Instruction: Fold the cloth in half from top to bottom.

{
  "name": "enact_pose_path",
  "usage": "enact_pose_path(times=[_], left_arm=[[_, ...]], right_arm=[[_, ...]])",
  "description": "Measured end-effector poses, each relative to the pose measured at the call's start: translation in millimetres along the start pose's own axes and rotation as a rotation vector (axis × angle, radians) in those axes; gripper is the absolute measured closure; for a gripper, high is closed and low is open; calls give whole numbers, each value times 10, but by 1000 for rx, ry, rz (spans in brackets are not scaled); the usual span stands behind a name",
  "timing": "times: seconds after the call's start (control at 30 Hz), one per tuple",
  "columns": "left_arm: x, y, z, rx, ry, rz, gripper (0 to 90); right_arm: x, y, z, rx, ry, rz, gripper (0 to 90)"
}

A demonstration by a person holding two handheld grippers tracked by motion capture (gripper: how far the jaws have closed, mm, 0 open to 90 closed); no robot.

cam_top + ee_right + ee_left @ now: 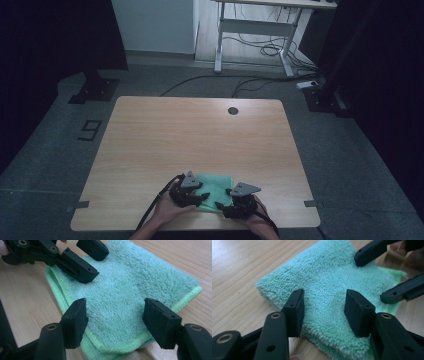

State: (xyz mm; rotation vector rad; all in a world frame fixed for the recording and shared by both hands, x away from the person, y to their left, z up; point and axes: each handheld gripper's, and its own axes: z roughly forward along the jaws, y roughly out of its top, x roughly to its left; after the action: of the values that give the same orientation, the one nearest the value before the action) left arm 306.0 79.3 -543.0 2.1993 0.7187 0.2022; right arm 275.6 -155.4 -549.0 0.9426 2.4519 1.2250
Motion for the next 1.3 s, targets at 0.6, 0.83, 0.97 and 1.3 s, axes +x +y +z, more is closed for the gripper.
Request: enact_pose_path(times=[0.6,0.83,0.97,1.3], left_arm=[[433,250,208,21,56,-42,506],[349,189,152,-10,102,-15,484],[343,165,101,-21,107,-15,476],[413,321,18,-68,106,-13,473]], right_arm=[[-385,301,372,5,-52,9,366],[-326,191,247,-33,-74,17,325],[-332,135,188,-10,-65,28,321],[-386,421,42,-102,-55,5,399]])
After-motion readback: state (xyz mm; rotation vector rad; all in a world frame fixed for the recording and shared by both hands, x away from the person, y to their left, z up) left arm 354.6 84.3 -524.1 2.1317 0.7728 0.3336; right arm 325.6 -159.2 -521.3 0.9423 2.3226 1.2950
